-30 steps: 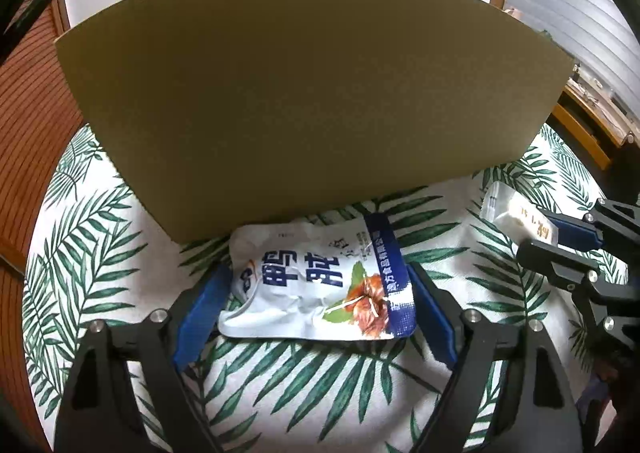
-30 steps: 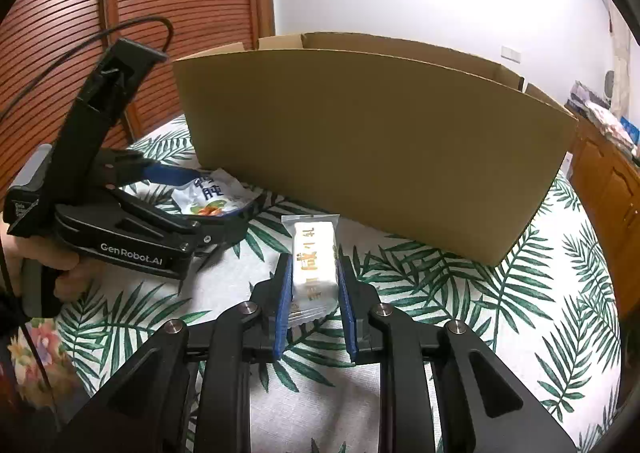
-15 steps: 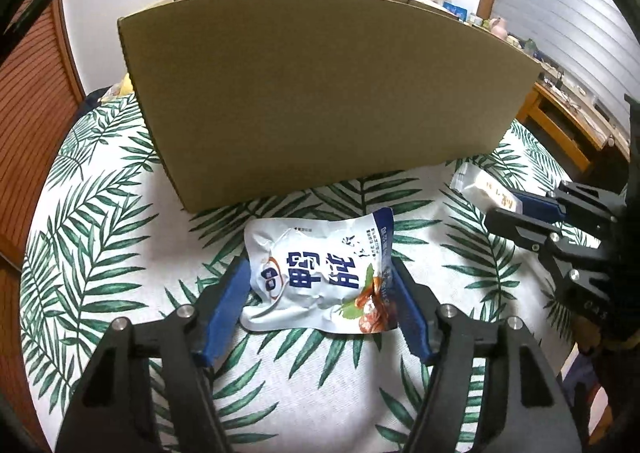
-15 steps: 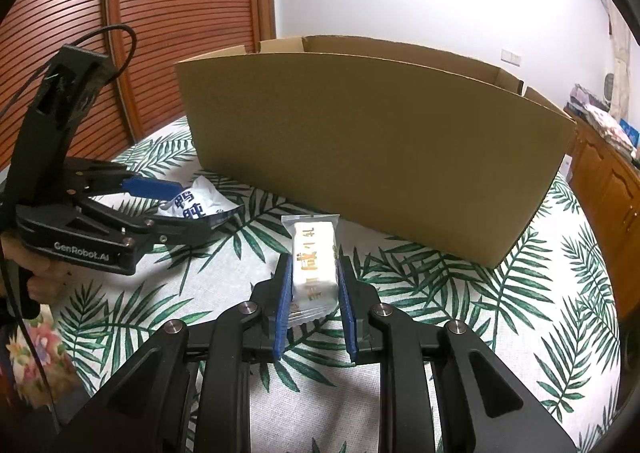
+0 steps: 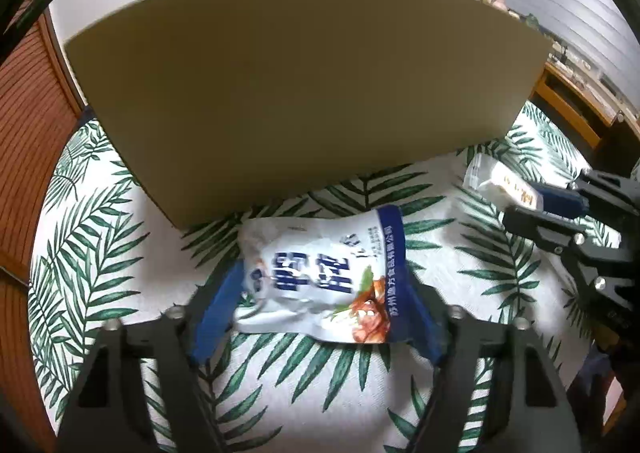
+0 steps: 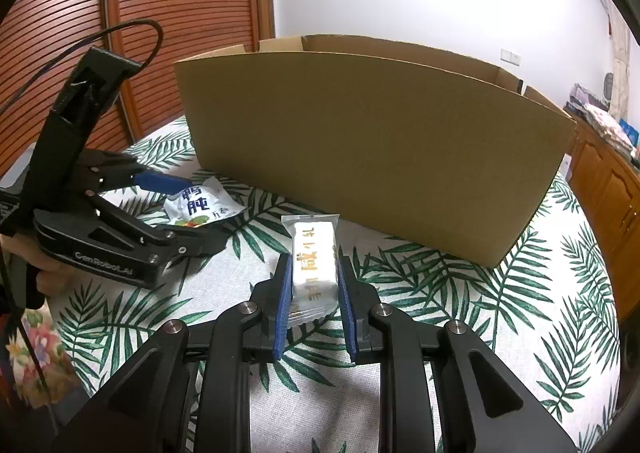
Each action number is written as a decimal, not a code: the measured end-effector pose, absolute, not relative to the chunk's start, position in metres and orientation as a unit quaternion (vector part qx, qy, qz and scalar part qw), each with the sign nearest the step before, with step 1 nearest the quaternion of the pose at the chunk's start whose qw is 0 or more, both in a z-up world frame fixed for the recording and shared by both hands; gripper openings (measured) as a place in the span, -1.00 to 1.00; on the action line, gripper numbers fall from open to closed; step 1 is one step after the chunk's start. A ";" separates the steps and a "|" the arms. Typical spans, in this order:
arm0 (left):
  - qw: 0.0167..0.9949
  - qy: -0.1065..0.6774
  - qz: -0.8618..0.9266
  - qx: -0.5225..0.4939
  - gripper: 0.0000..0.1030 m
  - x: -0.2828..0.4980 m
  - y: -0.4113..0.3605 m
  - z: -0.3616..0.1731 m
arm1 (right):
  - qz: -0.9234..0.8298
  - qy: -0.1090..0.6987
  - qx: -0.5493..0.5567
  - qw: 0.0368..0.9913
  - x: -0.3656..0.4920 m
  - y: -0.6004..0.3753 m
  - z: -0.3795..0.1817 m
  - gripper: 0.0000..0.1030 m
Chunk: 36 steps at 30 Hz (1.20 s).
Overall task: Organize snacks
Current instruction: 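Lift both held packets and carry them over the cardboard box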
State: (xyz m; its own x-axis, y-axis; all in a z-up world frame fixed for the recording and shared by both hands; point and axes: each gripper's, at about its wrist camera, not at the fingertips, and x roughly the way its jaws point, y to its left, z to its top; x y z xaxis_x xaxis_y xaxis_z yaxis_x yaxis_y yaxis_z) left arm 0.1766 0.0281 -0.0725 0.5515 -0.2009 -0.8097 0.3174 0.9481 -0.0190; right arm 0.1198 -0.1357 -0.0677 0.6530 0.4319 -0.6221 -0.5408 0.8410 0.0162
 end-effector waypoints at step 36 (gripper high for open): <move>0.933 0.314 -0.164 0.055 0.25 0.137 0.039 0.034 | 0.259 0.254 -0.099 0.927 0.095 -0.153 -0.013 -0.61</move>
